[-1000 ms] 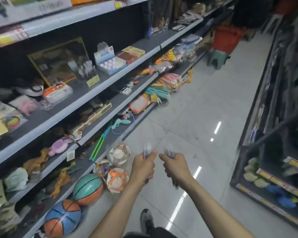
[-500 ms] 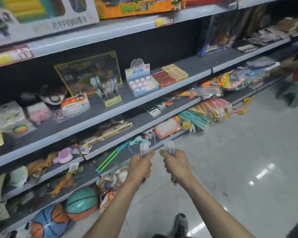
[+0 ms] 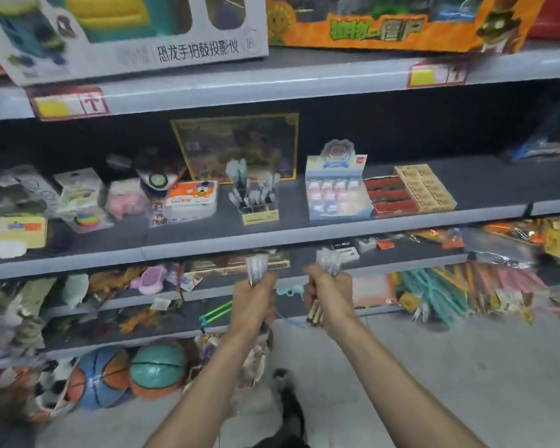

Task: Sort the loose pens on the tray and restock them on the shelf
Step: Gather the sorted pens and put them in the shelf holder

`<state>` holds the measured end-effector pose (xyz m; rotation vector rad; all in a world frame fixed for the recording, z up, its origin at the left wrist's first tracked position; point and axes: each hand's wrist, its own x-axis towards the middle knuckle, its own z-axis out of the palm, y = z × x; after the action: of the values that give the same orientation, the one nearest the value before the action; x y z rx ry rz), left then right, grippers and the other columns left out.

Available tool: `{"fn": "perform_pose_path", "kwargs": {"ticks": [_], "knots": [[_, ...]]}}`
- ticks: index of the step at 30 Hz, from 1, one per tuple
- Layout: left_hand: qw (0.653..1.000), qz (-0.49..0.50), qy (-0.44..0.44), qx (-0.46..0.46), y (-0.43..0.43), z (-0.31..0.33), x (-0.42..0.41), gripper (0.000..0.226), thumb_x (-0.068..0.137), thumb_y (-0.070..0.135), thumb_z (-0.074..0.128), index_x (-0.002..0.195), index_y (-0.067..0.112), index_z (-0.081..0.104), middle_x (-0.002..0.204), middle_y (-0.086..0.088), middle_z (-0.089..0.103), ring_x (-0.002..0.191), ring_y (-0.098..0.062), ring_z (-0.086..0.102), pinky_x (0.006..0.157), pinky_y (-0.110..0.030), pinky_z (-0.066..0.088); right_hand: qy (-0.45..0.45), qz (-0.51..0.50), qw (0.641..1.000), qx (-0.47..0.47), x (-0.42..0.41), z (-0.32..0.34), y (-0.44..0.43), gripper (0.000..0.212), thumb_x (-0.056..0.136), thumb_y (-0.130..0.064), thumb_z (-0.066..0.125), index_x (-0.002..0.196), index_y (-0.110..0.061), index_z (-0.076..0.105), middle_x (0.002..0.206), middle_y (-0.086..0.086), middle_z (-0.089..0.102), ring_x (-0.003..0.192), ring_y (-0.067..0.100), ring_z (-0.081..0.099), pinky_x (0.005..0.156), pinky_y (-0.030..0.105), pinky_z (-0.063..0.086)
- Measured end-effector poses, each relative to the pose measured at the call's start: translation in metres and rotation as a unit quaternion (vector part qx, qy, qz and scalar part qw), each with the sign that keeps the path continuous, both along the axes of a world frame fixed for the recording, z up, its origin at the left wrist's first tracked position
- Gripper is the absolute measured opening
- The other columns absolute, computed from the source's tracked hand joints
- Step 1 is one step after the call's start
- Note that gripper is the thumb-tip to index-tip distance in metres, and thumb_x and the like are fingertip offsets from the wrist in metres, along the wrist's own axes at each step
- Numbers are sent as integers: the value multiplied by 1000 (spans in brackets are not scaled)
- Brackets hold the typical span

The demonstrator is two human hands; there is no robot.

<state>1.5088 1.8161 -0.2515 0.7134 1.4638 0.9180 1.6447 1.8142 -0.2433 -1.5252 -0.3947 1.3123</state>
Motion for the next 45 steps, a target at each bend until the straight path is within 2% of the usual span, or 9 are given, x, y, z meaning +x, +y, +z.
{"fn": "perform_pose_path", "kwargs": {"ticks": [6, 10, 16, 27, 33, 36, 39, 41, 45], "knots": [[984, 121, -128, -17, 84, -13, -19, 33, 94, 9, 64, 73, 23, 42, 56, 4, 25, 45, -13, 18, 42, -23, 14, 133, -52, 990, -8, 0, -5, 98, 35, 90, -6, 66, 65, -17, 45, 49, 0, 39, 39, 14, 37, 40, 23, 33], [961, 185, -206, -15, 133, -16, -30, 38, 99, 7, 55, 70, 23, 37, 55, 5, 24, 42, -10, 19, 38, -22, 15, 262, -83, 961, 1, 8, -7, 155, 35, 96, -9, 61, 69, -20, 41, 51, -4, 34, 38, 9, 34, 36, 20, 32], [920, 249, -303, -2, 190, -15, -31, 40, 107, 17, 45, 69, 23, 34, 54, 7, 21, 40, -8, 18, 37, -22, 17, 332, -52, 941, 28, 16, -16, 224, 37, 99, -18, 62, 69, -23, 41, 56, -6, 30, 44, 8, 31, 40, 20, 30], [877, 339, -338, 29, 230, -45, -38, 39, 101, 21, 54, 66, 25, 35, 60, 7, 21, 45, -10, 19, 39, -22, 20, 348, -32, 933, 82, 30, -33, 330, 36, 100, -17, 59, 69, -23, 41, 59, -6, 31, 50, 9, 30, 51, 22, 30], [885, 332, -325, 38, 231, -59, -51, 40, 102, 20, 51, 66, 25, 35, 61, 7, 21, 47, -10, 18, 40, -22, 21, 322, -56, 940, 101, 17, -45, 385, 30, 97, -1, 33, 74, -21, 31, 63, -3, 27, 48, 11, 25, 44, 24, 24], [888, 325, -323, 37, 232, -60, -54, 39, 102, 21, 51, 67, 25, 35, 60, 7, 21, 47, -10, 18, 39, -22, 22, 247, -35, 962, 112, 13, -49, 402, 22, 87, -18, 59, 76, -19, 41, 67, 1, 32, 52, 16, 31, 52, 27, 26], [885, 323, -334, 37, 232, -57, -53, 39, 101, 21, 52, 66, 24, 35, 60, 7, 21, 45, -10, 18, 38, -22, 21, 194, 11, 976, 101, 9, -44, 408, 46, 69, -32, 81, 100, -12, 53, 79, 12, 51, 61, 26, 48, 55, 32, 39], [887, 319, -333, 37, 231, -55, -50, 40, 101, 20, 53, 66, 24, 35, 60, 7, 20, 45, -10, 17, 39, -22, 19, 182, 24, 977, 112, 2, -41, 409, 36, 82, -33, 78, 103, -10, 59, 85, 12, 58, 66, 27, 55, 56, 35, 47], [898, 300, -320, 31, 225, -57, -44, 40, 101, 19, 54, 66, 24, 35, 61, 5, 19, 46, -11, 17, 41, -24, 18, 137, 33, 985, 103, -9, -39, 408, 10, 98, -17, 65, 91, -12, 61, 69, 0, 59, 58, 16, 57, 50, 30, 48]]}}
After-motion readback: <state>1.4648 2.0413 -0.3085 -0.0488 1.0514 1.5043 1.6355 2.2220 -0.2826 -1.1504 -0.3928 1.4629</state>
